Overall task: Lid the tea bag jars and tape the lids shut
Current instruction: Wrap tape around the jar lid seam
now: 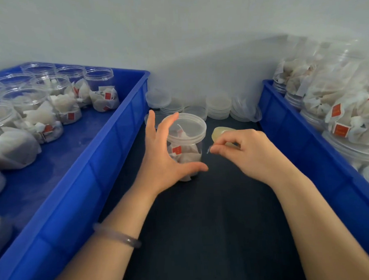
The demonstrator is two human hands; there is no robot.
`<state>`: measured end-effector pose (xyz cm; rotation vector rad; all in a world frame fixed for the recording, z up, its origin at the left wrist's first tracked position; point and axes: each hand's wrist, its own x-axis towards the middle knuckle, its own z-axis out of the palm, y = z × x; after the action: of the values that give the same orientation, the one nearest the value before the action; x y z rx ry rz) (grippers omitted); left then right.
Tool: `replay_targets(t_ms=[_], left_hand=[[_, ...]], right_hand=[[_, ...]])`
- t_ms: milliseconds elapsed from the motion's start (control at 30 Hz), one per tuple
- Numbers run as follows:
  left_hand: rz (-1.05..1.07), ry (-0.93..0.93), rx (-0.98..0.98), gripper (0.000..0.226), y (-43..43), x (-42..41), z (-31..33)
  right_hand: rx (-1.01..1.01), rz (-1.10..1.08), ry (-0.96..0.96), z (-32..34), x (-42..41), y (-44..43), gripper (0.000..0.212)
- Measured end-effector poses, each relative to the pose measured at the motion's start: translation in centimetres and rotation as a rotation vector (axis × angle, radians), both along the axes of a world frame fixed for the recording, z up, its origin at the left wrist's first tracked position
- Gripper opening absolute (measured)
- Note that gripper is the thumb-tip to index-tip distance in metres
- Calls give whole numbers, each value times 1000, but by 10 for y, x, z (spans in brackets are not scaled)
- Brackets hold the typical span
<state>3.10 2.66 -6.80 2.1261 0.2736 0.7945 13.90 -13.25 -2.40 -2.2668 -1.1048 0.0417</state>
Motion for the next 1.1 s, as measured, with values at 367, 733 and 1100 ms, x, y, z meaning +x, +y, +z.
replay_targets(t_ms=[367, 733, 1100], left_hand=[[33, -194, -82, 85, 2, 16, -12], [63, -242, -183, 64, 0, 15, -9], [-201, -227, -304, 45, 10, -18, 0]], right_hand=[[26, -4, -53, -7, 5, 19, 22], [-18, -60, -92, -3, -6, 20, 19], [-123, 100, 258, 31, -16, -6, 49]])
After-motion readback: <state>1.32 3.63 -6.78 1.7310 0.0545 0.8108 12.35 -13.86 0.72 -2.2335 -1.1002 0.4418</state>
